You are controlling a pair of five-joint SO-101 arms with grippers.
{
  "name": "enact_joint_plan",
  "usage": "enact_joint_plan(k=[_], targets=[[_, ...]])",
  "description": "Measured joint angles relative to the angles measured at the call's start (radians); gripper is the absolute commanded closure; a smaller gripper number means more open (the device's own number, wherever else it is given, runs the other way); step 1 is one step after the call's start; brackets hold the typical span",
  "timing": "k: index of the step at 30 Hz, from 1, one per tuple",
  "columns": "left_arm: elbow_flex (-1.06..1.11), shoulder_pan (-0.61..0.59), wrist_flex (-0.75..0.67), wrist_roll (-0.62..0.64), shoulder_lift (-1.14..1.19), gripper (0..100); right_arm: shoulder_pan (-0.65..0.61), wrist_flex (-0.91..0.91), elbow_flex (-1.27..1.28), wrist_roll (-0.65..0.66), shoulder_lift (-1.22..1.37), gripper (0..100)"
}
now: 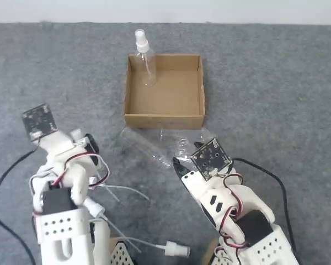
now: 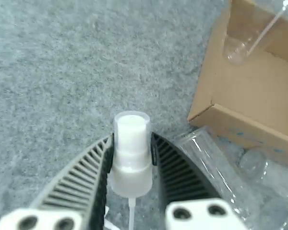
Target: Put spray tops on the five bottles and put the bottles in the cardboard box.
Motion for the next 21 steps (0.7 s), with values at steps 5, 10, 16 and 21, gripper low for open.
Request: enact_joint_plan(k=[5, 10, 16, 21], targets=[[0.058, -0.021, 0.0, 0.0, -0.13, 99, 0.0, 0.0, 0.0, 0.0, 0.0, 97.2], [0.103, -0.023, 0.0, 0.0, -0.265, 99, -0.002, 0.0, 0.0, 0.0, 0.0, 97.2], [0.129, -0.023, 0.026, -0.002, -0.422, 99, 0.0, 0.0, 0.0, 0.0, 0.0, 99.1], [0.164, -0.023, 0.064, -0.006, -0.551, 99, 0.0, 0.0, 0.0, 0.0, -0.049, 99.2]])
